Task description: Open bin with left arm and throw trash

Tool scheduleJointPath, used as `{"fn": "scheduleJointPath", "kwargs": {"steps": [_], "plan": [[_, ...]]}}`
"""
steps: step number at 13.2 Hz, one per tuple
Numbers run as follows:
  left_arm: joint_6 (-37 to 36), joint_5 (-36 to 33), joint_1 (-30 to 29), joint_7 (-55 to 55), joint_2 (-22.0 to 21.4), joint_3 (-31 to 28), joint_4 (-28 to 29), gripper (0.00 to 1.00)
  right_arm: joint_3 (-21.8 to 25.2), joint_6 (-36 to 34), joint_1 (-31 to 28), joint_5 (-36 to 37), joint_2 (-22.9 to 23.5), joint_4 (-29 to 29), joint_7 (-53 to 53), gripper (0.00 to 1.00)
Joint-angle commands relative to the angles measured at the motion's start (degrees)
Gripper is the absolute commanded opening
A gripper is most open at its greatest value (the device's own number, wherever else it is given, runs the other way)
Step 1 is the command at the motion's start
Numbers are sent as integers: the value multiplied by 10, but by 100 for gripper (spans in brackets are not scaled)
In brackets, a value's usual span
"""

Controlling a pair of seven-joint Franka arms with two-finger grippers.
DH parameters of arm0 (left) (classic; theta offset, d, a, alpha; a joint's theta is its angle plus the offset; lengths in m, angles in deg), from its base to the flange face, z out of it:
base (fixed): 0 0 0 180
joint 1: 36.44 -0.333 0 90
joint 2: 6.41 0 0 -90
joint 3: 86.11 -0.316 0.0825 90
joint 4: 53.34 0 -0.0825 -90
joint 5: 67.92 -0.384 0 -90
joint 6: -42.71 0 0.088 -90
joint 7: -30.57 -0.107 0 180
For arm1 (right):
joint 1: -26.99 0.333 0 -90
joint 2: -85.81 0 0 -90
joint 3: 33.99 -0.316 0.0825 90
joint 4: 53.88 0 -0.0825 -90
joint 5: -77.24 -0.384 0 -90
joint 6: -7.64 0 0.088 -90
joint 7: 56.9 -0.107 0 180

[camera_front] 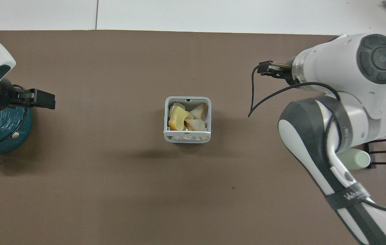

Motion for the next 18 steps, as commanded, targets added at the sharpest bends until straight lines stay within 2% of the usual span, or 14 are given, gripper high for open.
{"fn": "scheduleJointPath", "kwargs": {"steps": [1,3,7,10,13,16,18], "plan": [[10,6,-7,-1,-16,5,19,100,-4,-54,-21,8,-34,0,24,100],[9,6,-7,-2,-16,5,19,100,22,-107,-15,7,-44,-22,43,100],[6,6,-7,-1,-16,5,20,100,75,-170,-14,0,-82,-26,136,100],[-7,6,-7,-1,-19,5,22,100,84,-203,-20,5,-97,-25,171,100],[-14,6,-5,-1,-19,5,22,100,81,-224,-14,0,-105,-18,173,100],[-14,5,-6,-1,-19,5,22,100,79,-275,-14,-5,-103,-29,174,100],[-14,2,-5,-1,-19,5,22,100,80,-279,-14,-23,-105,-29,173,100]]}}
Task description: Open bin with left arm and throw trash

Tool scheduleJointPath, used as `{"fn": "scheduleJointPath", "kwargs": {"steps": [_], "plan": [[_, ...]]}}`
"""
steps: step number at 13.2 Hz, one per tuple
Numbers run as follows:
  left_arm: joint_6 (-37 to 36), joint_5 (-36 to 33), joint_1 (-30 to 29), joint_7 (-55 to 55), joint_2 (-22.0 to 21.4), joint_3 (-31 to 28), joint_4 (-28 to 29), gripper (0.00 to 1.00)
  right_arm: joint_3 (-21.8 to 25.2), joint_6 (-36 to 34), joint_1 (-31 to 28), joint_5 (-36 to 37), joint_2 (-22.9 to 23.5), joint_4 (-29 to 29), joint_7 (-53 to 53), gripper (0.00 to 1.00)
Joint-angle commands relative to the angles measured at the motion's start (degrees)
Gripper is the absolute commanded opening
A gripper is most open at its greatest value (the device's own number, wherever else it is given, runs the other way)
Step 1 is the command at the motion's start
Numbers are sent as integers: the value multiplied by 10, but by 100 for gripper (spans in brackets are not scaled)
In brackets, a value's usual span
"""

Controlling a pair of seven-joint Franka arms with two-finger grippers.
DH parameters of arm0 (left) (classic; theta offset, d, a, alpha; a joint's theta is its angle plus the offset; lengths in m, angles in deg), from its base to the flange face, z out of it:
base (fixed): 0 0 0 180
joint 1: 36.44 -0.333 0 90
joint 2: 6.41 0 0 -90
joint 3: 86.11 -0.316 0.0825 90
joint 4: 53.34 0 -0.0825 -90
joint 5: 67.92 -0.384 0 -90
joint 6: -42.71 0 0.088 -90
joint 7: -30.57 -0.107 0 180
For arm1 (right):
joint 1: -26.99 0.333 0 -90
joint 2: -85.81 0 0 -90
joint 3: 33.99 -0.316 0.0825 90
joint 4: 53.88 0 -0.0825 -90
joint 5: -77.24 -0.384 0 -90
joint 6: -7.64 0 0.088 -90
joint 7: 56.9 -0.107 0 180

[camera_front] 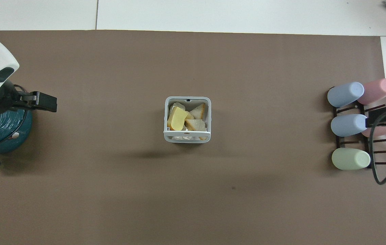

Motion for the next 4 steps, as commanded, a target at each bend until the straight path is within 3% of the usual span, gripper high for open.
{"fn": "scheduleJointPath", "kwargs": {"steps": [1,4], "plan": [[-4,-2,-5,-1,-19,4,19,100,-1,-10,-3,-17,-8,1,14,100],[-2,-2,-4,0,-19,4,19,100,-2,-14,-3,-17,-11,6,12,100]]}}
